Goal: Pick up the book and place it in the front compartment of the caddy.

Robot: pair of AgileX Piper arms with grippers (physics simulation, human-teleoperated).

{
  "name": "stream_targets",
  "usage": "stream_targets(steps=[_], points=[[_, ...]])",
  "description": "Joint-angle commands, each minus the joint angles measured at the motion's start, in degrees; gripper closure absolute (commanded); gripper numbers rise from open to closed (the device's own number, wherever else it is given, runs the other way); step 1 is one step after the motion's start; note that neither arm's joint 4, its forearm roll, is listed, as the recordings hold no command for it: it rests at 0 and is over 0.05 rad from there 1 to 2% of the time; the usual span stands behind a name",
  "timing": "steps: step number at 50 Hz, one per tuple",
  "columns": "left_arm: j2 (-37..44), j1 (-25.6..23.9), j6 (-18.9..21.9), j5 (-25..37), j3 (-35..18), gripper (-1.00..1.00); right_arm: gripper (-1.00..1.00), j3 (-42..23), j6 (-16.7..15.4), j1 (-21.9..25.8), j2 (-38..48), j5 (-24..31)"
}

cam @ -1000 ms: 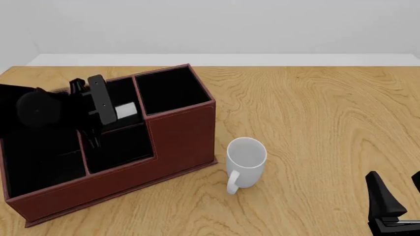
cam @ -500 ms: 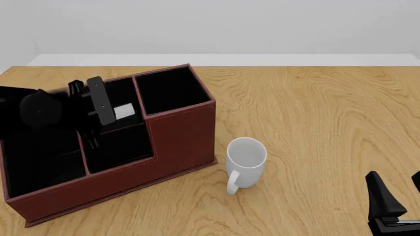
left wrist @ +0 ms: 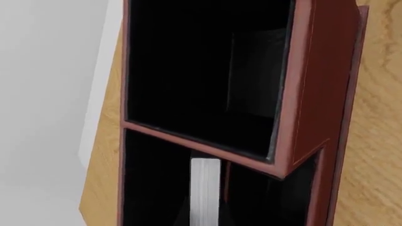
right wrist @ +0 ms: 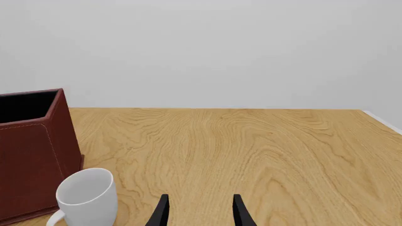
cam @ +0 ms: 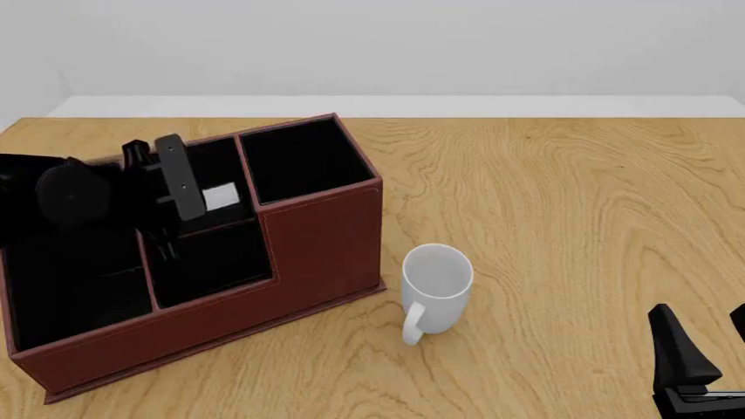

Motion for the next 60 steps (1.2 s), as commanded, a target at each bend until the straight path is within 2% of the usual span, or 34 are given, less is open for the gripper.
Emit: stream_targets(steps=[1,4,14,32,35,37,40,41,46,47,50,51,52,53,57,59,60], points=[[4.36,0.64,0.17,-2.97,-2.29,1.0,-1.0,0.0,0.0,0.0,0.01,0.0],[4.83,1.01,0.34,-2.38,-3.49,1.0,-1.0,0.0,0.01,0.0,0.02,-0.01],[6.19,1.46,0.11,-4.68,-1.93,1.0,-1.0,0.0,0.0,0.0,0.0,0.0],[9.32,2.69,-0.32,-6.28,-3.24,1.0,-1.0,0.0,0.0,0.0,-0.01,0.0],[10.19,3.25,0.48,-7.4,-2.93,1.0,-1.0,0.0,0.01,0.0,-0.02,0.01],[10.87,3.97,2.21,-11.74,-2.23,1.0,-1.0,0.0,0.0,-0.01,-0.01,0.0],[12.39,5.36,3.0,-12.84,-4.81,1.0,-1.0,0.0,0.01,0.0,-0.01,0.0],[12.1,5.05,3.29,-13.35,-4.35,-1.0,-1.0,0.0,0.01,0.0,-0.01,0.0],[12.46,6.09,6.35,-19.62,-4.37,-1.0,-1.0,0.0,0.0,0.0,-0.01,0.0],[12.89,7.05,7.4,-22.76,-4.72,-1.0,-1.0,0.0,0.0,0.0,0.0,0.0],[11.06,6.01,7.93,-24.56,-4.01,-1.0,-1.0,0.0,0.0,0.0,0.01,0.0],[11.39,6.8,6.79,-24.28,-6.09,-1.0,-1.0,0.0,0.0,0.0,0.0,0.0],[10.71,6.42,6.85,-24.46,-5.93,-1.0,-1.0,0.0,0.01,0.0,0.02,0.0],[9.18,5.72,8.32,-27.17,-4.28,-1.0,-1.0,0.0,0.0,-0.01,0.0,0.0],[7.4,6.2,7.56,-28.54,-6.38,-1.0,-1.0,0.0,0.0,0.01,0.0,0.0],[5.18,4.97,9.07,-30.89,-4.26,-1.0,-1.0,0.0,0.0,-0.01,-0.01,0.0],[4.55,5.11,8.71,-31.68,-4.84,-1.0,-1.0,0.0,-0.01,0.0,0.01,0.0]])
